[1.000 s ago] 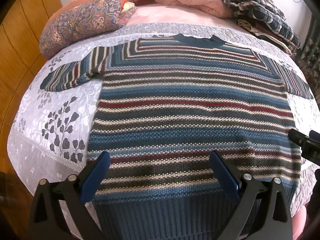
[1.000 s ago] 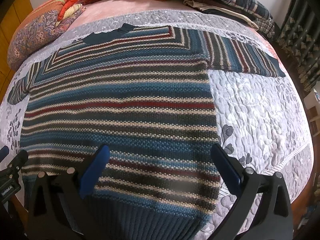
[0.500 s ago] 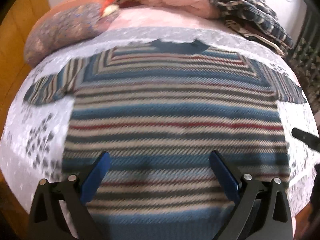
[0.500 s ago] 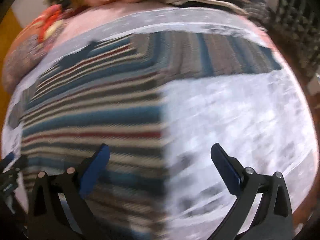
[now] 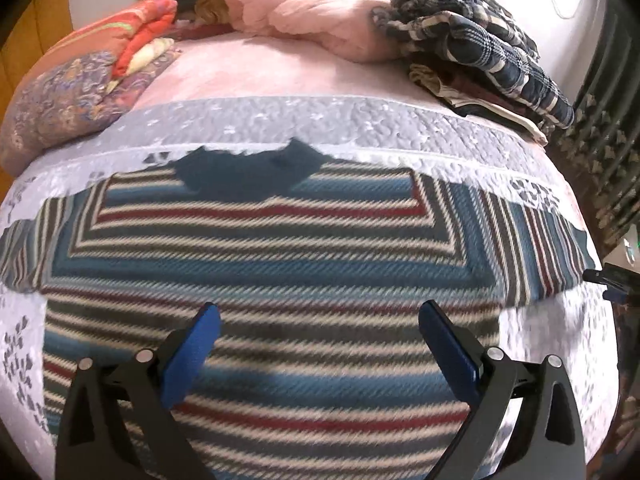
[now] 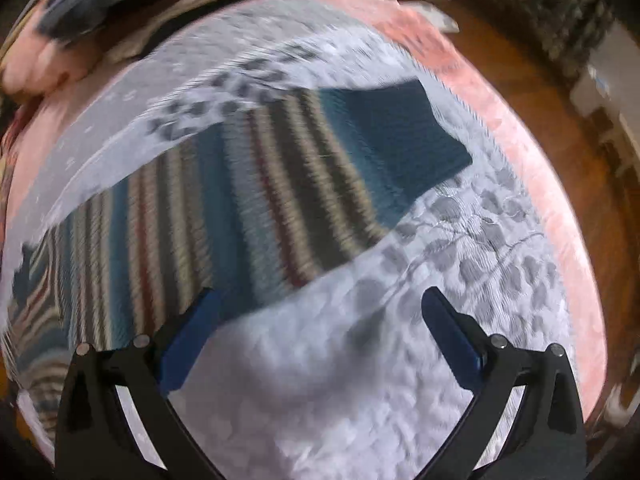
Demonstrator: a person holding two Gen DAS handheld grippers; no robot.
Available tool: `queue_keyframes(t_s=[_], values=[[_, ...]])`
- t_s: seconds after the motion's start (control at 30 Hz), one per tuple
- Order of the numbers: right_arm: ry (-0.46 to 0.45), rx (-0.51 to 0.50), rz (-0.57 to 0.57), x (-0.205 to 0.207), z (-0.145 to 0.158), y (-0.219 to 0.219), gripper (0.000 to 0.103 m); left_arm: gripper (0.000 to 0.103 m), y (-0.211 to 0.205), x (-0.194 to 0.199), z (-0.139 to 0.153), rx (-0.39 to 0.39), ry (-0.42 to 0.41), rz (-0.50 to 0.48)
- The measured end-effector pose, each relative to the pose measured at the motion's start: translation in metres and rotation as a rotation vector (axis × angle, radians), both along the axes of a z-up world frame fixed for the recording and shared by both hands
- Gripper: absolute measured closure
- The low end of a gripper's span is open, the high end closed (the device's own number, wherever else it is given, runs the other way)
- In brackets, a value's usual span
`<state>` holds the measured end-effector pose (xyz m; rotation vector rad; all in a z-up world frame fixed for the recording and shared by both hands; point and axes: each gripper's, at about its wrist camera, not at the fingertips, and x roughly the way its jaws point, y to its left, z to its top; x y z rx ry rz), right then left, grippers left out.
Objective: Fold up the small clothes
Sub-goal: 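Move the right tool to a sleeve cuff and close on it, then carry the sleeve across the sweater body with the right tool, then open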
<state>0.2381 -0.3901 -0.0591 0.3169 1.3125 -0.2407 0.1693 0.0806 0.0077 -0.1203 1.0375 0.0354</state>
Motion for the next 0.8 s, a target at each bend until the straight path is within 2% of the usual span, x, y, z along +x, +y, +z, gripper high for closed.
queue_keyframes(t_s=[0.1, 0.27, 0.37, 0.47, 0.53, 0.6, 0.67, 0.7, 0.8], values=[[0.018, 0.074, -0.04, 0.009, -0.017, -0.024, 0.004, 0.004, -0.004, 0.013, -0.006, -0.009, 0.018, 0.009], [0.004, 0.133, -0.087, 0.018, -0.031, -0.047, 0.004, 0.004, -0.004, 0.022, -0.013, 0.025, 0.014, 0.019], [-0.007, 0.132, -0.122, 0.019, -0.032, -0.058, 0.012, 0.004, -0.002, 0.024, -0.018, 0.043, 0.014, 0.027], [-0.022, 0.139, -0.148, 0.021, -0.03, -0.071, 0.032, 0.004, 0.001, 0.027, -0.021, 0.041, 0.025, 0.036], [-0.026, 0.15, -0.151, 0.021, -0.029, -0.076, 0.05, 0.004, 0.004, 0.027, -0.023, 0.039, 0.028, 0.041], [-0.029, 0.172, -0.145, 0.02, -0.026, -0.08, 0.071, 0.004, 0.006, 0.026, -0.024, 0.038, 0.028, 0.044], [-0.039, 0.187, -0.133, 0.017, -0.022, -0.079, 0.084, 0.004, 0.008, 0.025, -0.025, 0.037, 0.029, 0.046], [-0.05, 0.197, -0.13, 0.015, -0.019, -0.08, 0.089, 0.004, 0.009, 0.024, -0.025, 0.038, 0.029, 0.044], [-0.071, 0.192, -0.127, 0.011, -0.008, -0.064, 0.091, 0.004, 0.014, 0.023, -0.024, 0.047, 0.026, 0.044]])
